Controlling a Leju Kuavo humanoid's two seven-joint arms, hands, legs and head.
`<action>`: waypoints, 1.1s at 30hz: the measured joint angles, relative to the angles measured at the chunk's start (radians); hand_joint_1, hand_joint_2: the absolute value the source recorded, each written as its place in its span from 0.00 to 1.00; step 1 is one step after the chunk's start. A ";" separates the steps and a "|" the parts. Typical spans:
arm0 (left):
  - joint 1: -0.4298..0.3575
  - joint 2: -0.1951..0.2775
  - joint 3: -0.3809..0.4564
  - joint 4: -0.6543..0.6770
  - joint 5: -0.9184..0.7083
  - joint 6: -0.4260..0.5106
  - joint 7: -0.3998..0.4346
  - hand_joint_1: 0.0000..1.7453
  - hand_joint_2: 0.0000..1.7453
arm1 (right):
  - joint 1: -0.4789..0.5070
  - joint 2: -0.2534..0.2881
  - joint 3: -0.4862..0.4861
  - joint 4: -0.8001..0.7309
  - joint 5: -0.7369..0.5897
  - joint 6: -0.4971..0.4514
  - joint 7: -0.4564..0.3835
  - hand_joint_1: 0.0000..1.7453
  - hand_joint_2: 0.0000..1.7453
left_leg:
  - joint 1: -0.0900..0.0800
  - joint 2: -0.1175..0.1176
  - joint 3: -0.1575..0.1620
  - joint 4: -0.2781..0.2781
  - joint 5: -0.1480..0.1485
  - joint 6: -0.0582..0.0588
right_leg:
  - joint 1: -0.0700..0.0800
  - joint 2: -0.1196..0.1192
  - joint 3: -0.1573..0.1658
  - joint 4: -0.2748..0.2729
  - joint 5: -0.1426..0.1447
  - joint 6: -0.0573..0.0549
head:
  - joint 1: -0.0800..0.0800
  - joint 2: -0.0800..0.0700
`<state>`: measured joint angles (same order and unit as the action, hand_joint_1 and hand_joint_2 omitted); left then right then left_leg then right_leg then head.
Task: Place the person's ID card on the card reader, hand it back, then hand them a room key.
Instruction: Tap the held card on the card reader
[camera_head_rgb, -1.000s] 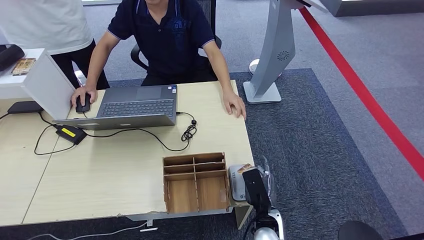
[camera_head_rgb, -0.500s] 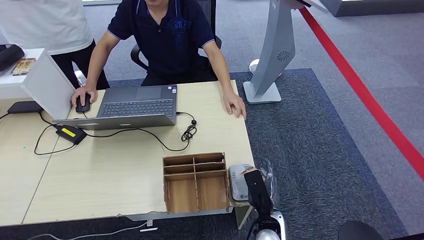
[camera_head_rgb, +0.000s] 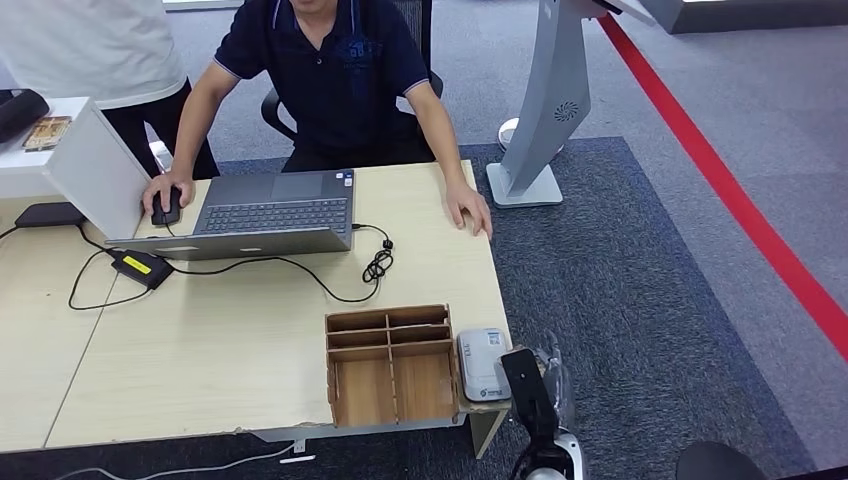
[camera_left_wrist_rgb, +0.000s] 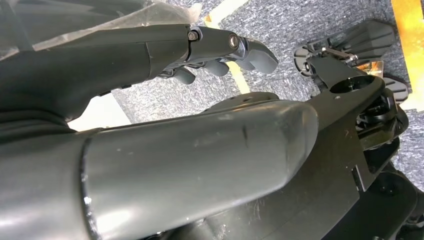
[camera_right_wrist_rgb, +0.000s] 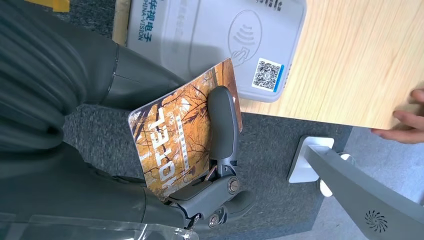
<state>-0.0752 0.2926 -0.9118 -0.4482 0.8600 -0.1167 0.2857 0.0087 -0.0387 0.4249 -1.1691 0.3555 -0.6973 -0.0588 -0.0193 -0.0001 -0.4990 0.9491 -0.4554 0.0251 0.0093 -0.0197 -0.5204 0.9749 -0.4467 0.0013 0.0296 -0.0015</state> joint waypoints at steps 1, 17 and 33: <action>0.000 0.000 0.000 0.000 0.001 0.000 0.000 0.00 0.00 | 0.001 0.000 -0.002 0.002 0.000 0.000 0.000 1.00 1.00 | 0.000 0.000 0.000 0.000 0.000 0.000 | 0.000 0.000 0.000 0.000 0.000 0.000 | 0.000 0.000; -0.003 -0.004 -0.007 0.000 0.018 -0.024 0.019 0.00 0.00 | 0.005 -0.004 -0.003 0.006 0.007 0.000 0.027 1.00 1.00 | 0.000 0.000 0.000 0.000 0.000 0.000 | 0.000 0.000 0.000 0.000 0.000 0.000 | 0.000 0.000; -0.028 -0.081 -0.098 0.028 -0.301 0.300 -0.069 0.00 0.00 | -0.008 0.025 -0.025 -0.030 0.095 -0.001 -0.012 1.00 1.00 | -0.002 -0.001 0.000 0.000 0.000 0.000 | -0.002 -0.001 0.000 0.000 0.000 0.000 | -0.001 0.000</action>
<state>-0.1027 0.2116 -1.0101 -0.4200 0.5587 0.1830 0.2166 0.0008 -0.0134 0.3996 -1.1990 0.4510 -0.6982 -0.0712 -0.0211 -0.0007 -0.4992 0.9491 -0.4551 0.0256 0.0075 -0.0202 -0.5203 0.9750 -0.4465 0.0018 0.0289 -0.0015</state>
